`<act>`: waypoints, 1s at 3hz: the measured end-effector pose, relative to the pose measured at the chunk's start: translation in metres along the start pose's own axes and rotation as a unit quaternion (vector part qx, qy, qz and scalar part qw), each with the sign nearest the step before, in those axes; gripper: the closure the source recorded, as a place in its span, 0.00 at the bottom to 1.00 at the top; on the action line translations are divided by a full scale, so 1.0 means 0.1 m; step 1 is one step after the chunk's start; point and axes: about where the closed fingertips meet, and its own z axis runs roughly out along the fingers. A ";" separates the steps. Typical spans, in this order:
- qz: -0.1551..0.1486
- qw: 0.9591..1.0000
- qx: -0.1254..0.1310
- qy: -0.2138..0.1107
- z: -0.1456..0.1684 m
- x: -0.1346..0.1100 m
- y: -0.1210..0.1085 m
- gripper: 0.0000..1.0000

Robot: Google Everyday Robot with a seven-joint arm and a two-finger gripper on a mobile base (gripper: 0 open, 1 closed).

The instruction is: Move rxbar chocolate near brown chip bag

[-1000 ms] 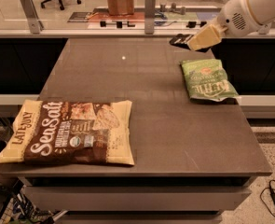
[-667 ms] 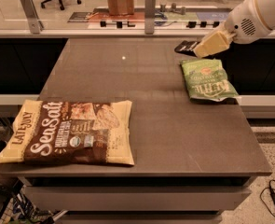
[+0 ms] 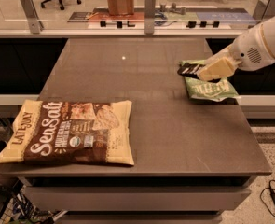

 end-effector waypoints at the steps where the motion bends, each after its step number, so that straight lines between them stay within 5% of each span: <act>1: -0.013 1.000 -0.021 -0.007 -0.05 0.09 0.46 1.00; 2: -0.021 0.999 -0.031 -0.010 -0.16 0.17 1.04 1.00; 3: -0.019 0.999 -0.043 -0.007 -0.14 0.20 1.37 1.00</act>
Offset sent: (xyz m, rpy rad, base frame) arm -0.1715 0.0622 -0.0062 0.0318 0.0174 0.0928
